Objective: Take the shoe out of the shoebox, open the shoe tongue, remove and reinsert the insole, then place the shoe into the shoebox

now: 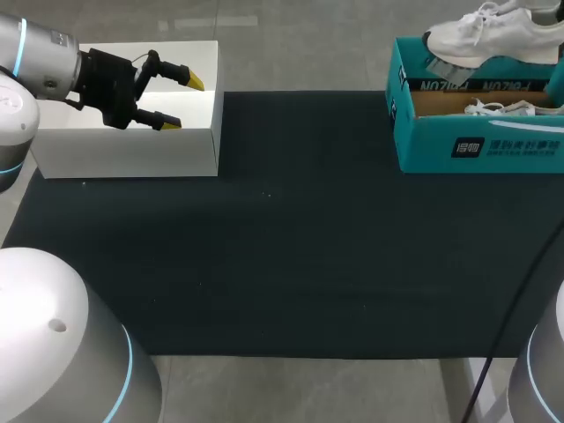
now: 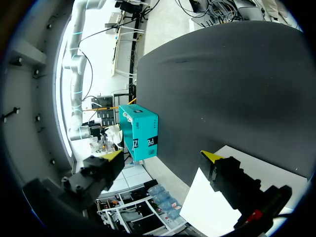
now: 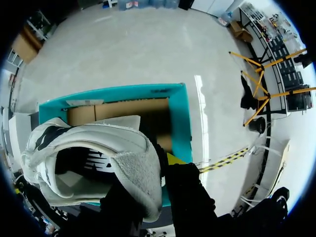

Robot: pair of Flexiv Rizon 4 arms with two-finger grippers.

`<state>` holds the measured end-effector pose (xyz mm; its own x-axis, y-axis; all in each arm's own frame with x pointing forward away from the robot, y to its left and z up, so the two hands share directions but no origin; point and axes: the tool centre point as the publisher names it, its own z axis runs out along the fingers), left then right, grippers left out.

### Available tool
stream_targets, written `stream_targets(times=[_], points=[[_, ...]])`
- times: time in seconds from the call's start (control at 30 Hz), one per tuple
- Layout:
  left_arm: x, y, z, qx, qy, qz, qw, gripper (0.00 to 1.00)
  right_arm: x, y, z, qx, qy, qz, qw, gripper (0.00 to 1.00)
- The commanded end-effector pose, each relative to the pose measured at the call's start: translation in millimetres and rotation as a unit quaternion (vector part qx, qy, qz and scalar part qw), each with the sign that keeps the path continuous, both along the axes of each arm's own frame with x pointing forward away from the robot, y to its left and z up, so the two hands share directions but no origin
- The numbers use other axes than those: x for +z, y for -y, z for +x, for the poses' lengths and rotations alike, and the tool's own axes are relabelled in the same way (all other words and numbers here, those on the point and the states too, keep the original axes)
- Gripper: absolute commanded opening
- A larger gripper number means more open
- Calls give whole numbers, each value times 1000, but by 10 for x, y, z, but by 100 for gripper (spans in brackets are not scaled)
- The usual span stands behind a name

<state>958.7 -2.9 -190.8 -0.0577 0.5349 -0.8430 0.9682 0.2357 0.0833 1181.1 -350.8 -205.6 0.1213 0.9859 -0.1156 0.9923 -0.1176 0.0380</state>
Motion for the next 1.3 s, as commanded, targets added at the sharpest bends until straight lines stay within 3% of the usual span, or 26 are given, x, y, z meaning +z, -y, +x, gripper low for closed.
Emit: stream_targets(times=[0.03,0.23,0.4,0.53,0.97,1.3], points=[[1,2,-2,0,0,1,1000,100,30,28,72,-6,-55,9,998,0],[1,2,-2,0,0,1,1000,100,30,28,72,-6,-55,9,998,0],[1,2,-2,0,0,1,1000,100,-246,36,171,-37,-18,19,999,0],[1,2,-2,0,0,1,1000,100,-399,45,190,-42,-27,17,999,0],[1,2,-2,0,0,1,1000,100,-598,113,155,-41,-40,2,998,0],[1,2,-2,0,0,1,1000,100,-790,166,252,-46,-42,-2,998,0]])
